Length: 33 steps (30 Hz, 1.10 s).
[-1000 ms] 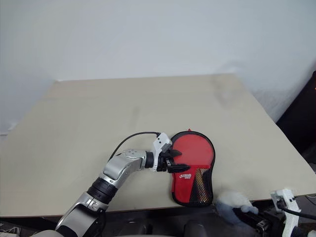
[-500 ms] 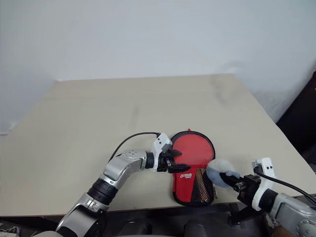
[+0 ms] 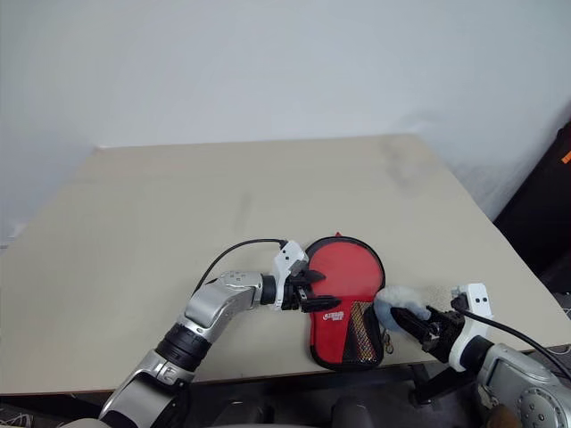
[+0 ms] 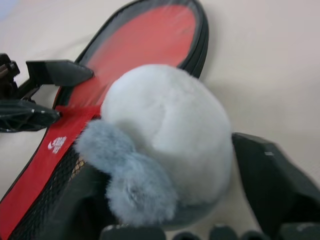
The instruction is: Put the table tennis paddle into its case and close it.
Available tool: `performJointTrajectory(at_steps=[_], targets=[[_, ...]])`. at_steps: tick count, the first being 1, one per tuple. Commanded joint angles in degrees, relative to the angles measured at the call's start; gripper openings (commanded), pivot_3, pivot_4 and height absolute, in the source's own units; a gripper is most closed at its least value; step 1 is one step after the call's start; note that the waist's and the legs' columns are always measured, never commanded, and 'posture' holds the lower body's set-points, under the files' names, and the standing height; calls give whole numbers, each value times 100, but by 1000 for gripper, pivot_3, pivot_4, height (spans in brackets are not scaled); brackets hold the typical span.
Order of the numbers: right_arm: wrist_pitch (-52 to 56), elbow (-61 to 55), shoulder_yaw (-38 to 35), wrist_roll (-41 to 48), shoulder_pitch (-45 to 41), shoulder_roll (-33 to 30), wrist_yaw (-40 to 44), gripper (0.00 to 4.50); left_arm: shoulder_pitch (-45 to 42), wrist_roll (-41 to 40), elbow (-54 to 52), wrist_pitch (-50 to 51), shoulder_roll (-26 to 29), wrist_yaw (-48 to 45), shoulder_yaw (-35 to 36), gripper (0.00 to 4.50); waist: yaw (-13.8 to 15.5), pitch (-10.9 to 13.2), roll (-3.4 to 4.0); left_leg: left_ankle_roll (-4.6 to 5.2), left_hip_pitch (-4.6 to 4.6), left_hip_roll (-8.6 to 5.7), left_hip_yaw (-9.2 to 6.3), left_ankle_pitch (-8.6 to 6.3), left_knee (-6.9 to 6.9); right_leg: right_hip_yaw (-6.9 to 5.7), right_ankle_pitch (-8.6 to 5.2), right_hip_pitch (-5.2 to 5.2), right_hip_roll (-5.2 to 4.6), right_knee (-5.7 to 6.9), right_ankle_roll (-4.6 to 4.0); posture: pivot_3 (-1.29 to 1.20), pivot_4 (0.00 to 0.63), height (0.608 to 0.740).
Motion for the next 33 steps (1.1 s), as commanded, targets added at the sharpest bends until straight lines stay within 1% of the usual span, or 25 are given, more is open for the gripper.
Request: performJointTrajectory(at_steps=[1, 5, 11, 14, 17, 18, 21, 23, 25, 27, 28, 32, 33], targets=[[-695, 1, -278, -129, -85, 210, 141, 3531, 194, 196, 475, 285, 120, 57, -122, 4228, 0, 0, 6, 0, 0, 0, 1, 0, 0, 0, 0, 0, 0, 0, 0, 0, 0, 740], [-1279, 36, -419, -179, -226, 541, 130, 3531, 181, 205, 459, 228, 131, 53, -94, 4228, -1, 0, 13, 0, 0, 0, 0, 0, -3, 0, 0, -1, 0, 0, 0, 0, 0, 740], [-1562, 174, -314, -176, -608, 831, 52, 3531, 235, 193, 356, 107, 210, -6, -28, 4228, -3, -1, 26, 0, 1, 1, 1, 0, -8, 0, 0, -4, 1, 3, 0, 0, 0, 740], [-1505, 57, -191, 99, -781, 898, 265, 3531, 281, 243, 306, -327, 179, 222, 229, 4228, -3, 0, 37, 2, 0, 3, 1, 2, -12, 0, 1, -6, 3, 3, -1, 0, 0, 740], [-1431, -13, -30, 296, -957, 923, 436, 3531, 304, 132, 179, -409, 215, 355, 540, 4228, -15, 3, 43, 20, -5, 4, 2, 13, -13, 4, 1, -7, 4, 9, 0, 0, 0, 740], [-1390, -43, 19, 386, -1028, 908, 494, 3531, 337, 92, 20, -531, 312, 293, 638, 4228, -19, 4, 46, 21, -5, 6, 2, 14, -13, 4, 2, -10, 8, 12, 0, 0, 0, 740], [-1225, -345, 246, 721, -1225, 720, 896, 3531, 292, -83, -418, -478, 679, 207, 1021, 4228, -81, 31, 67, 21, -8, 10, 2, 14, -15, 5, 2, -18, 12, 18, -1, 0, 0, 740], [-1157, -466, 308, 954, -1565, 688, 884, 3531, 301, -306, -822, -405, 950, 103, 1312, 4228, -127, 70, 79, 24, -11, 14, 1, 17, -18, 6, 3, -32, 16, 30, -2, 0, 0, 740], [-1084, -481, 399, 1106, -2053, 630, 844, 3531, 374, -411, -1200, -333, 1289, 60, 1568, 4228, -135, 96, 67, 22, -27, 15, 2, 21, -19, 10, 8, -59, 17, 42, -6, 0, 0, 740], [-1031, -345, 500, 1171, -2540, 592, 864, 3531, 623, -503, -1640, -274, 1675, -71, 1788, 4228, -134, 114, 51, 21, -31, 11, 5, 22, -20, 17, 22, -66, 16, 47, 3, 0, 0, 740], [-1015, -296, 531, 1170, -2655, 592, 877, 3531, 714, -548, -1770, -246, 1786, -104, 1840, 4228, -123, 114, 50, 21, -32, 11, 6, 22, -25, 19, 25, -73, 16, 49, -1, 0, 0, 740], [-1056, 112, 832, 904, -3080, 544, 1138, 3531, 1569, -988, -2644, 175, 2578, -339, 2462, 4228, -110, 115, 40, 22, -32, 12, 3, 23, -72, 19, 26, -84, 16, 40, -10, 0, 0, 740], [-1074, 179, 860, 878, -3119, 541, 1163, 3531, 1691, -1047, -2737, 233, 2675, -337, 2553, 4228, -110, 117, 38, 22, -32, 11, 5, 23, -79, 24, 25, -90, 16, 39, -13, 0, 0, 740]])
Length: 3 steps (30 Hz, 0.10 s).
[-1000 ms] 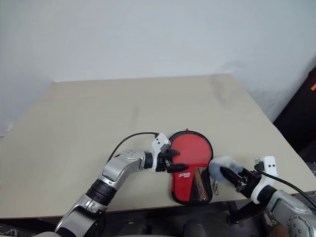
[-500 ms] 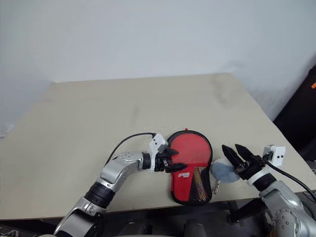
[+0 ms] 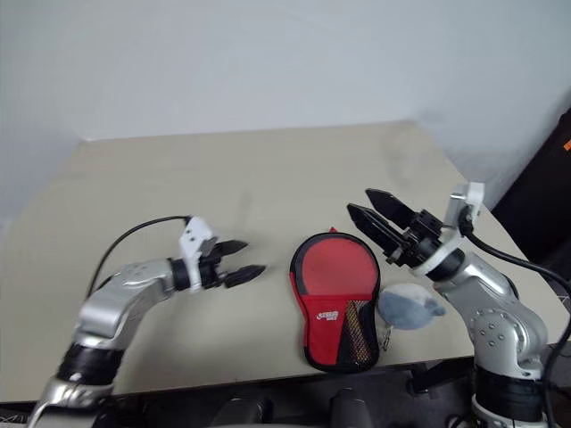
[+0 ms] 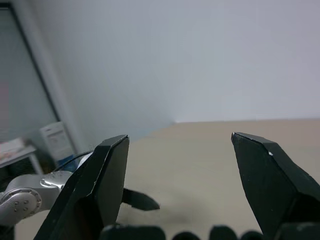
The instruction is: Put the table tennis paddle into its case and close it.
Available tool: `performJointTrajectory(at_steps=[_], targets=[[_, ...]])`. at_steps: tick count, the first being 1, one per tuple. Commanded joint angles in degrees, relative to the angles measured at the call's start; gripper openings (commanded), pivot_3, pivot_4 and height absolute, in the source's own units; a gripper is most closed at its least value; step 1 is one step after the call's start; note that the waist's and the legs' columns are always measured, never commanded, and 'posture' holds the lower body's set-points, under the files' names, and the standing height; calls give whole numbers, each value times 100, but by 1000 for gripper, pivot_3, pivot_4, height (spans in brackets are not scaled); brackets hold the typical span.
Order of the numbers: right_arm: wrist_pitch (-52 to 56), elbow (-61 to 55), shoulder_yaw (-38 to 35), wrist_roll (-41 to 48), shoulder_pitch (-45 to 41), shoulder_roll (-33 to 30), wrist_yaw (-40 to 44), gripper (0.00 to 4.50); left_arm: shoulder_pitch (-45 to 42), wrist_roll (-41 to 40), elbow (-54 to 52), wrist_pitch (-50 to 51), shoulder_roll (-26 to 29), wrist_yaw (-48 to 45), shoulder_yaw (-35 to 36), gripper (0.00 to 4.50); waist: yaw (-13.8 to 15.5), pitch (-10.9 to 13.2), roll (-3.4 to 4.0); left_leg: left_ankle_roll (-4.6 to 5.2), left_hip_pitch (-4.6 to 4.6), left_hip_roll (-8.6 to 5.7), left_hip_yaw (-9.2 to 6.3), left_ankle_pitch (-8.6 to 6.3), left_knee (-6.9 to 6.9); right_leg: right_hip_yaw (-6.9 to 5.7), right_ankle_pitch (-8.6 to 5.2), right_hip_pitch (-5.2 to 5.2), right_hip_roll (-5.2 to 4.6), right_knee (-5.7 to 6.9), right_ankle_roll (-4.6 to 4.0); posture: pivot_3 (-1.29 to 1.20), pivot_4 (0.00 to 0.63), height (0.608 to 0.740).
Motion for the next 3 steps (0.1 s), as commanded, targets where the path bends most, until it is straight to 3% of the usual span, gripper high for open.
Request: performJointTrajectory(at_steps=[1, 3], targets=[[-84, 220, 75, -136, -171, -72, 183, 3531, 407, -387, -619, 253, 379, -107, 560, 4228, 7, 4, -2, 0, -1, 0, 1, 0, -8, 1, 0, -2, 0, -3, -1, 0, 0, 740], [-155, 343, 148, -238, -196, -56, 275, 3531, 760, -508, -830, 349, 521, -89, 779, 4228, 5, 5, -2, 0, -2, 0, 2, 0, -9, 0, 0, -2, -1, -8, -2, 0, 0, 740]])
